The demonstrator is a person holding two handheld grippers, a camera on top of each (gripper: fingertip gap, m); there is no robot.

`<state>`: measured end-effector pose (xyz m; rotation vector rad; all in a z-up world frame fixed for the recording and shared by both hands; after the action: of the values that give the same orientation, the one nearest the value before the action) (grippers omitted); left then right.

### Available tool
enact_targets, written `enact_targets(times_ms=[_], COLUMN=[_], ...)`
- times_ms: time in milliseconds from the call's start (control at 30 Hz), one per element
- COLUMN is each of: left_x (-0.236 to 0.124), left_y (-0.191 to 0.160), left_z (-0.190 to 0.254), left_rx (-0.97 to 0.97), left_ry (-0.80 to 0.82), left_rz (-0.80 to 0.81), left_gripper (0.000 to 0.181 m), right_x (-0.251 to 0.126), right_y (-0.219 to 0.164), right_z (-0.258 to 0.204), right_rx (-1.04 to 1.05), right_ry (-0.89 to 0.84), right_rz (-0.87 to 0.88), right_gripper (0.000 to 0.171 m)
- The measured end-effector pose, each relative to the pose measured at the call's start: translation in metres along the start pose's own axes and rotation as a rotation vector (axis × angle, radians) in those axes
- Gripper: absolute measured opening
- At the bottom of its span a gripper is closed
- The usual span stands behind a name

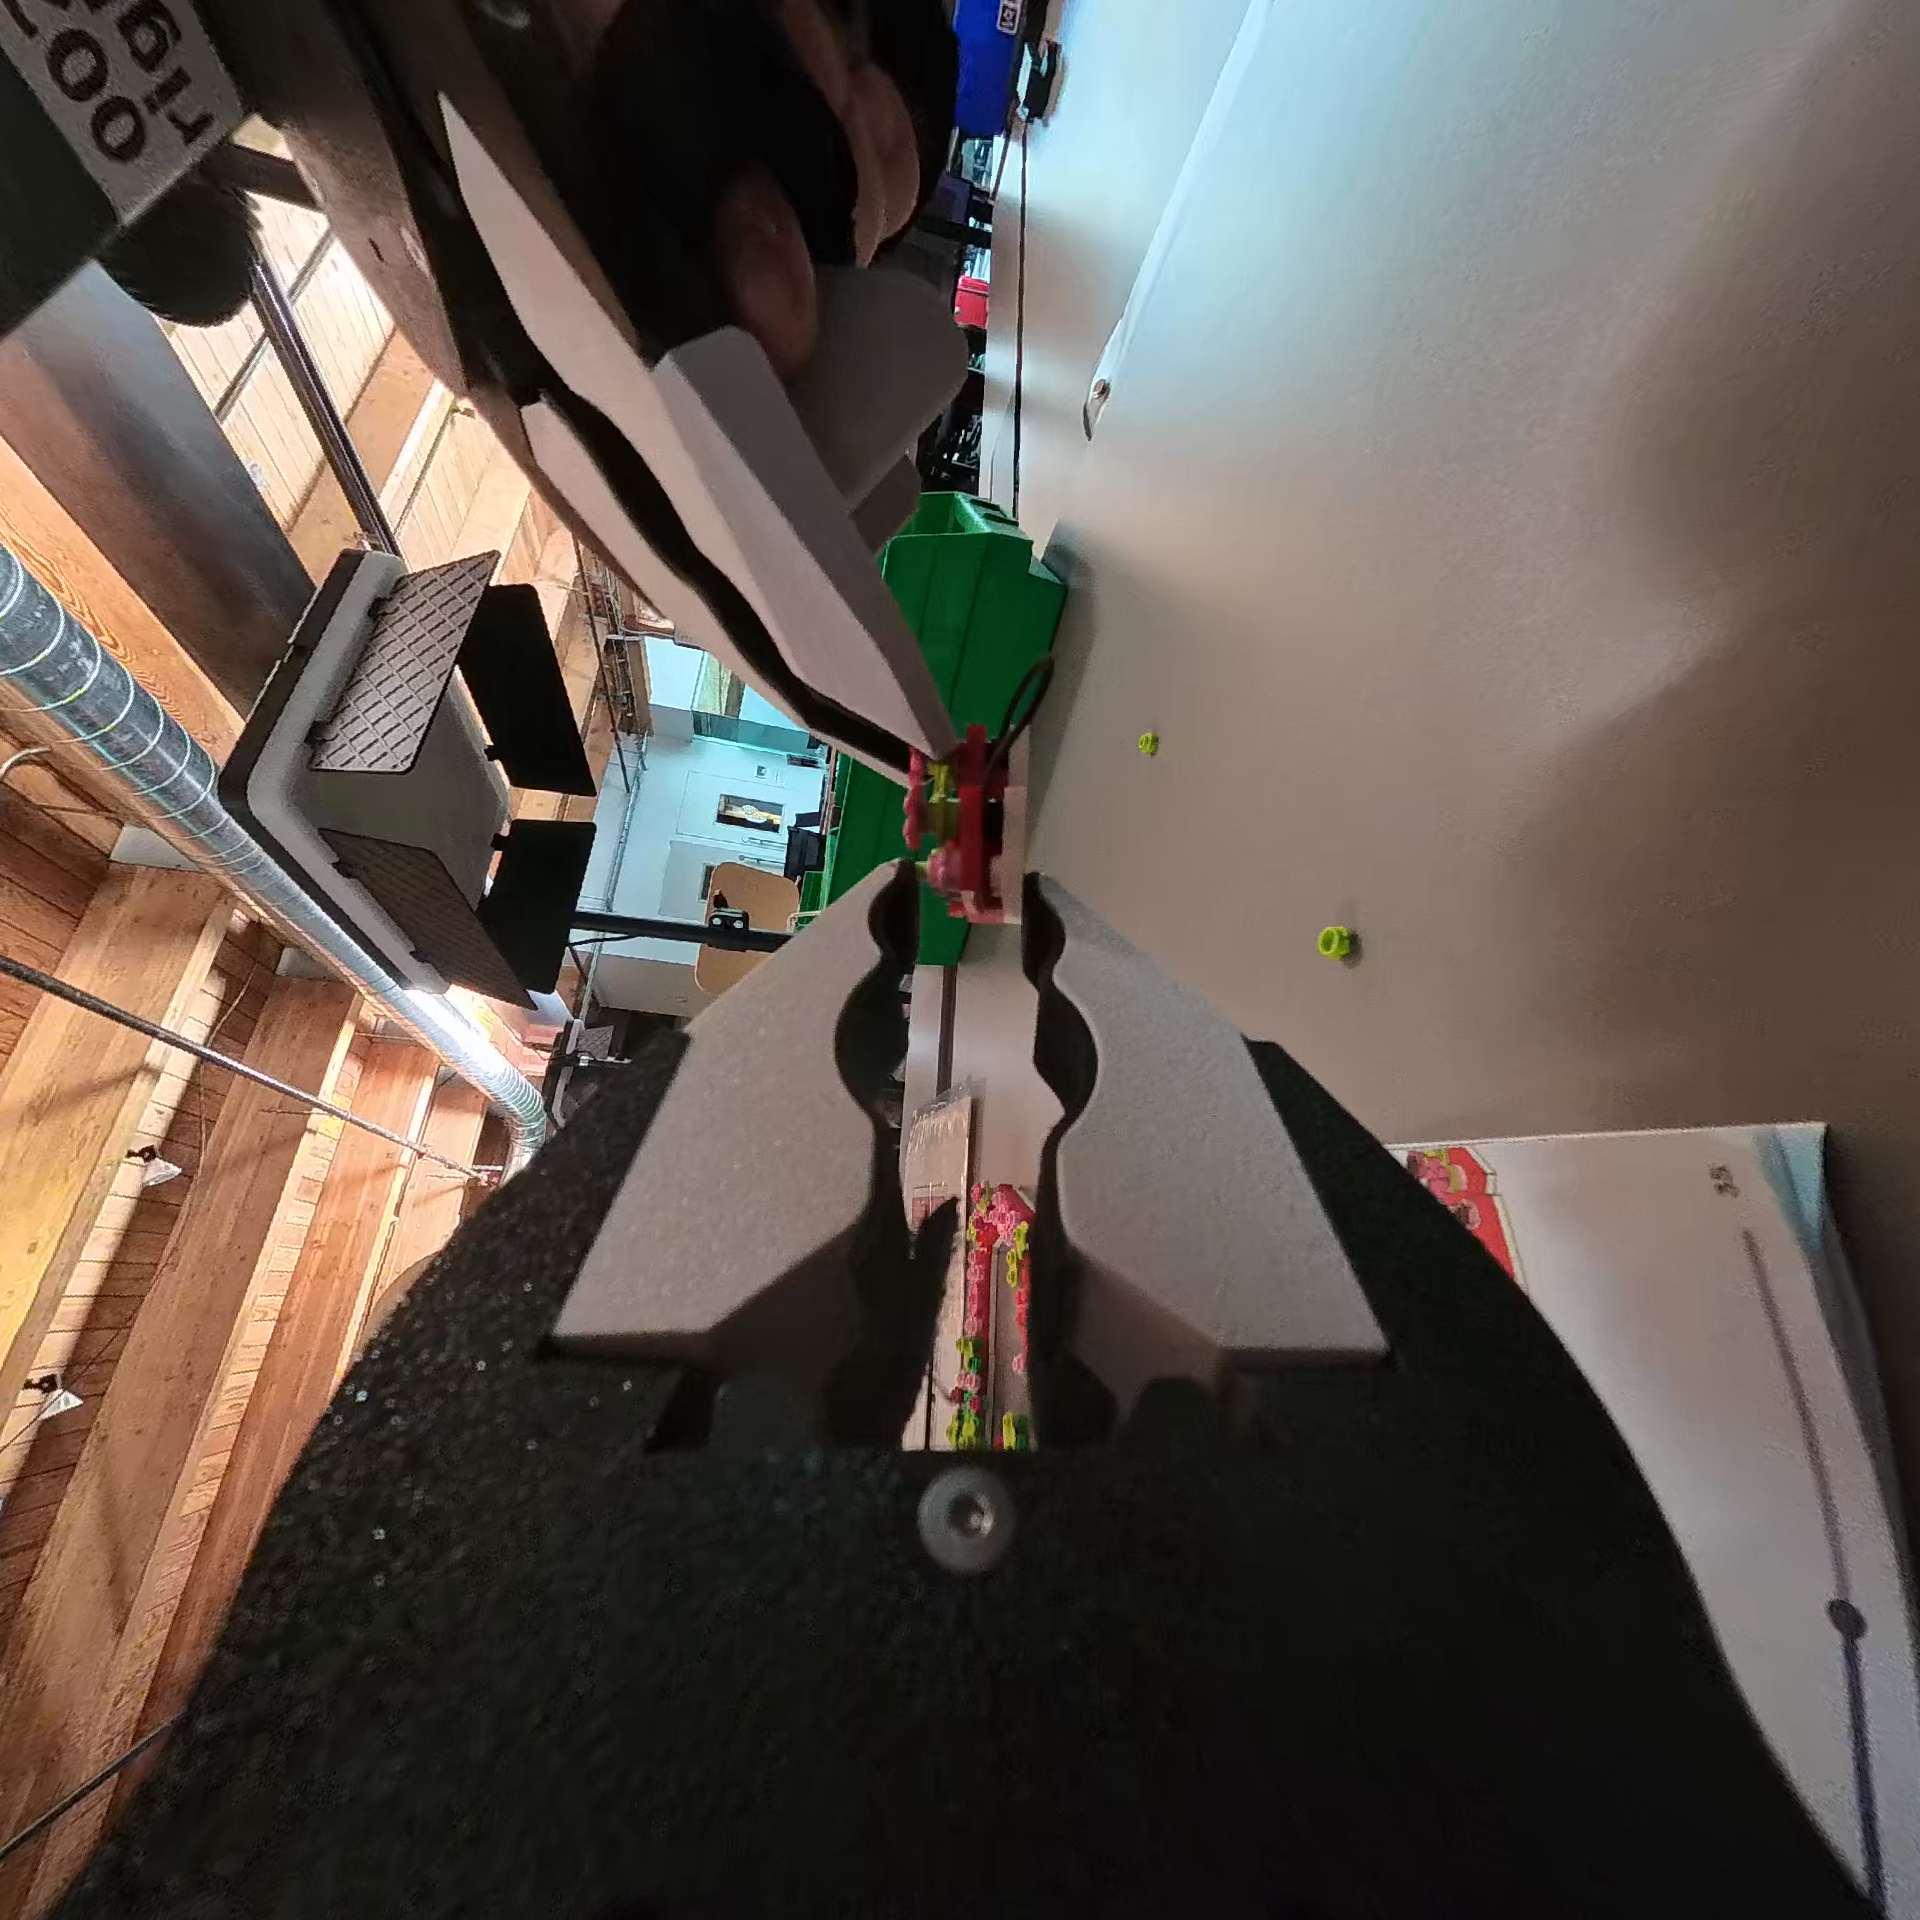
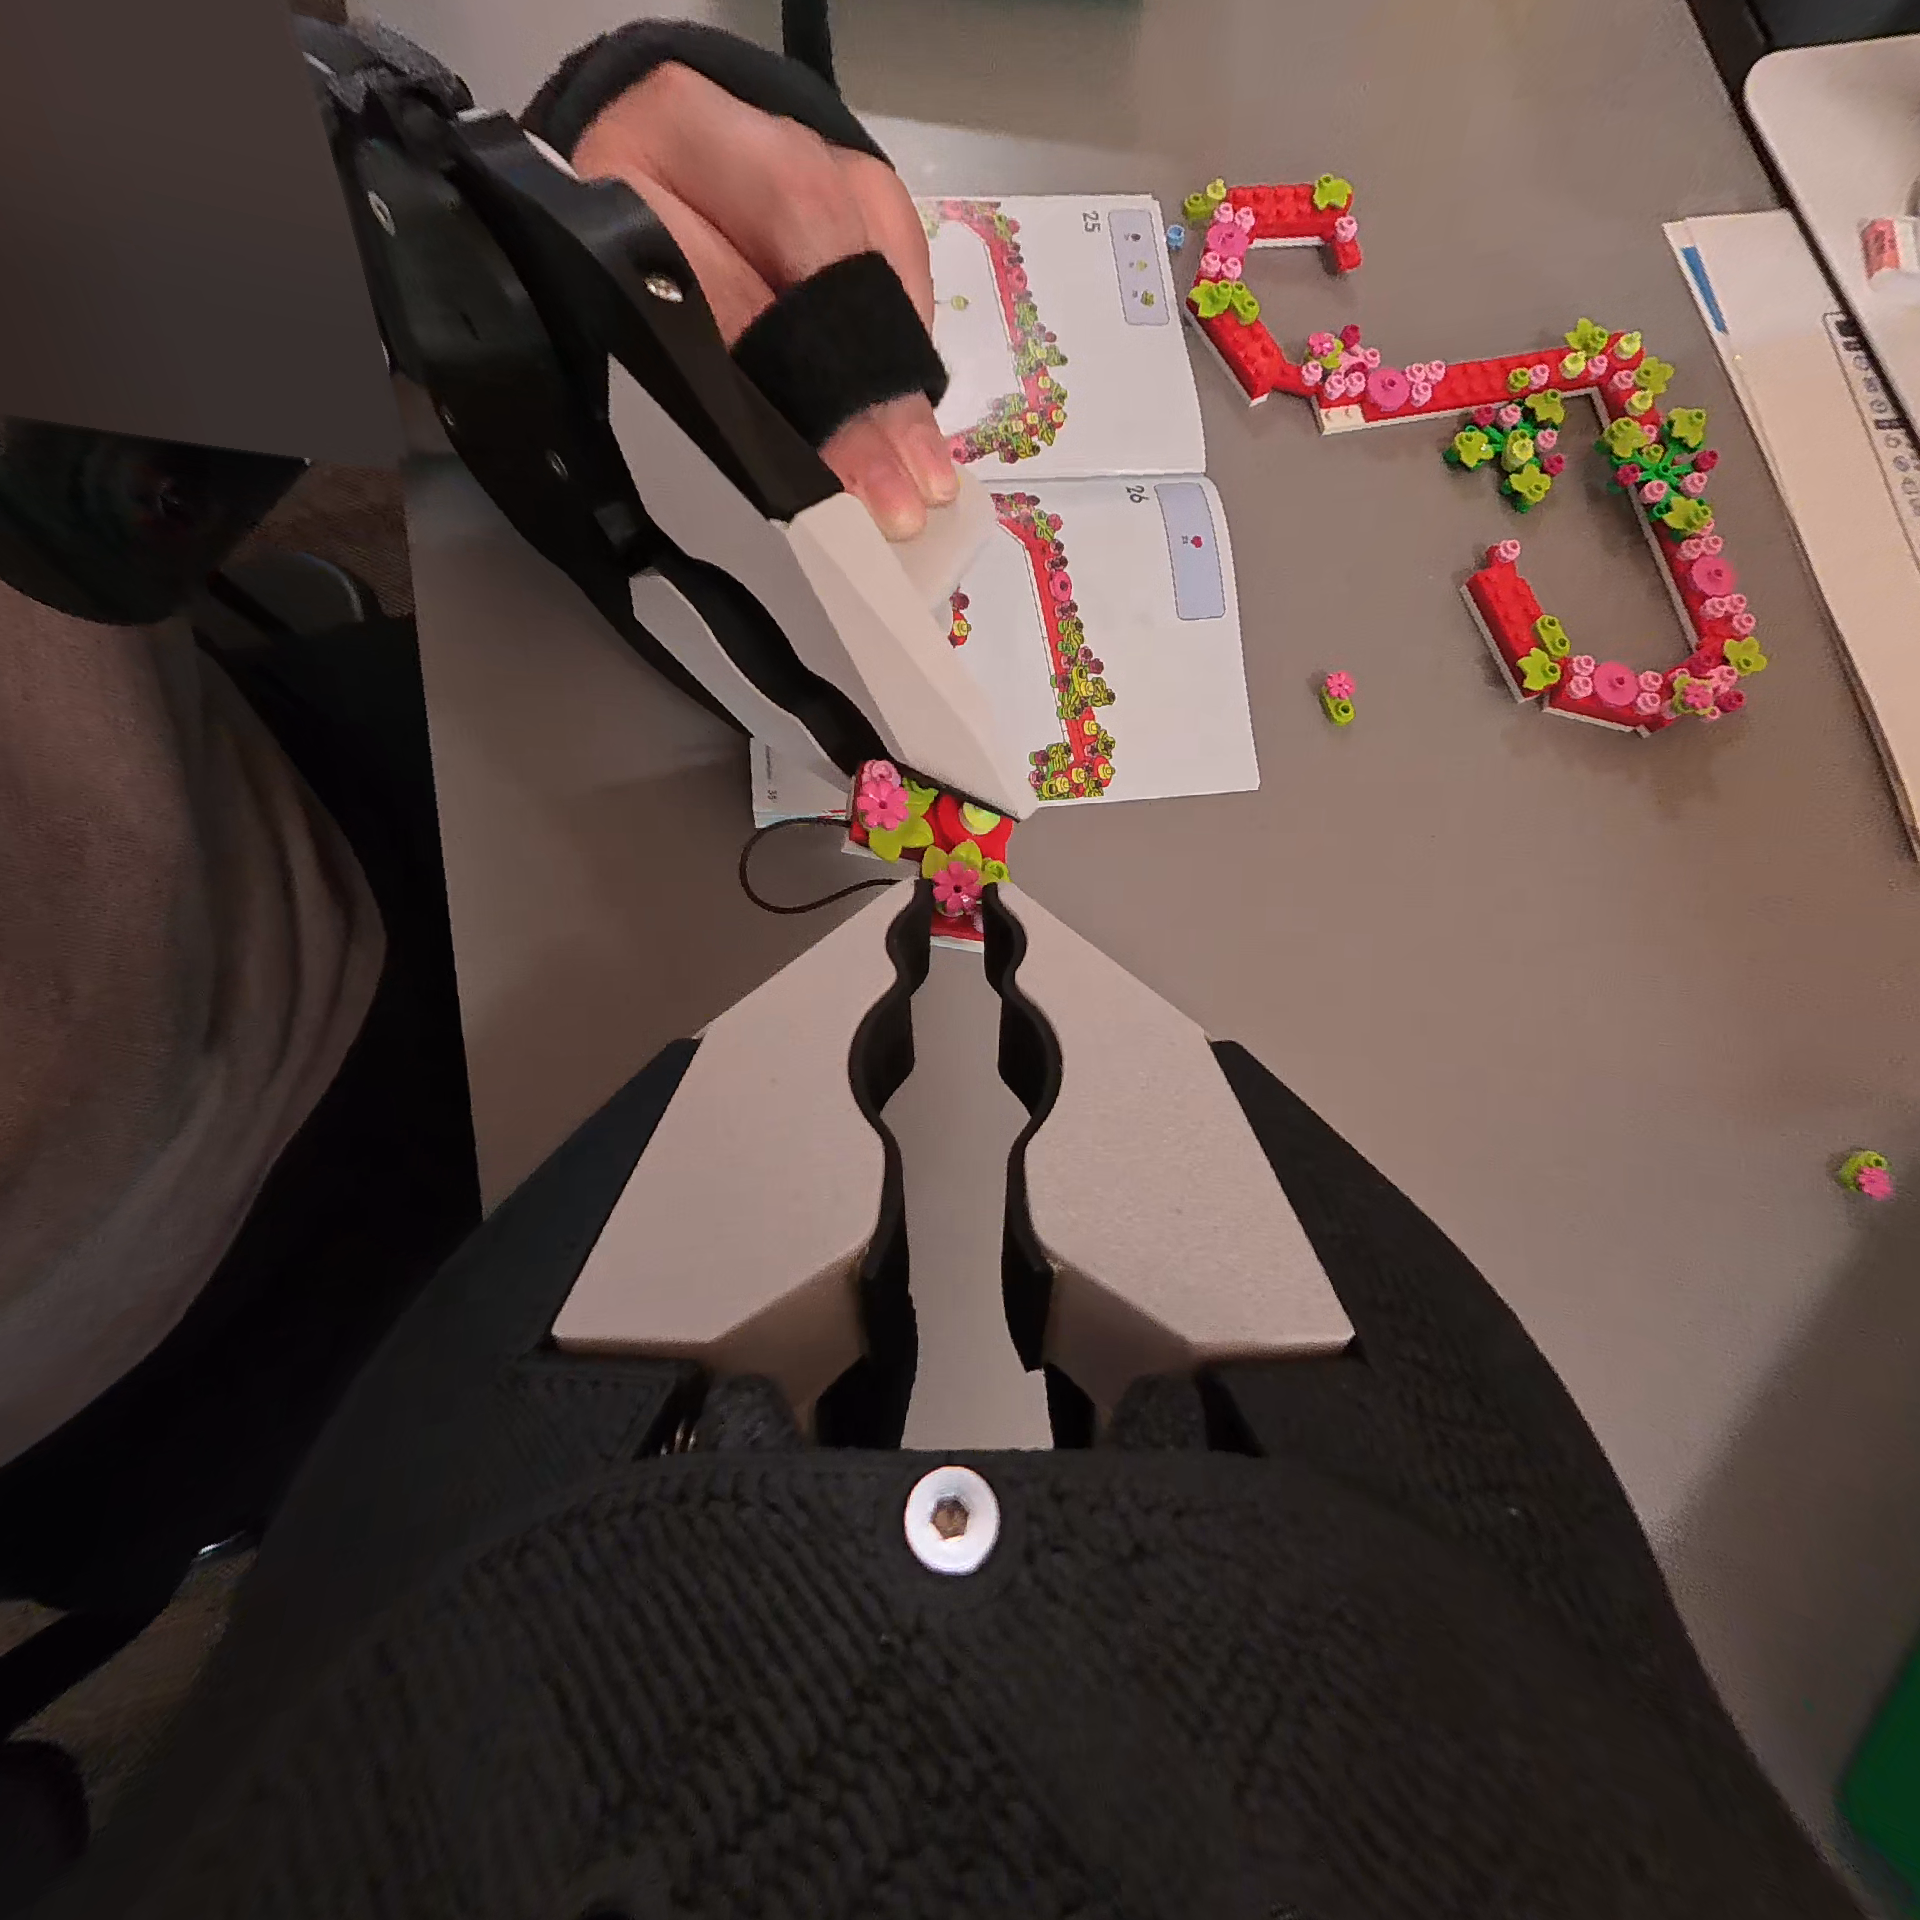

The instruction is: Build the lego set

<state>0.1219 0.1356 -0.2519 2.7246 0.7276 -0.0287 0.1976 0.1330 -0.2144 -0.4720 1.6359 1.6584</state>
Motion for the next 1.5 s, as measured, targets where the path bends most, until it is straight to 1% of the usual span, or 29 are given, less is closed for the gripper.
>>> enact_targets(times_ms=[633,833,1500], left_x=[-0.0016,-0.002,-0.0036], left_y=[0.0016,0.0021,0.005], left_z=[-0.003,-0.0041,-0.0081], left_rx=[-0.008,-0.009,-0.004], left_ry=[0.023,0.031,0.061], left_rz=[0.011,0.014,0.03], left_gripper=[0.017,0.017,0.017], right_x=[-0.0019,-0.0025,-0.007], right_y=[0.004,0.0054,0.0101], right_z=[-0.0001,-0.001,-0.0051], right_rx=[-0.036,-0.044,-0.096], right_ry=[-0.019,-0.019,-0.033], right_rz=[0.002,0.004,0.027], right_gripper=[0.009,0.013,0.016])
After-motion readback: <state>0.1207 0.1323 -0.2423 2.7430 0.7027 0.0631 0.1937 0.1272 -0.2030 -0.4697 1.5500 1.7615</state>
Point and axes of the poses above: each gripper's, where its closed fingertips meet, x out along the fingers, y out of its top, z = x × y across the jaws, the point moved 5 cm from there along -x, back along the fingers, and after that the axes turned 4 degrees about -x, right-handed, at the moved point
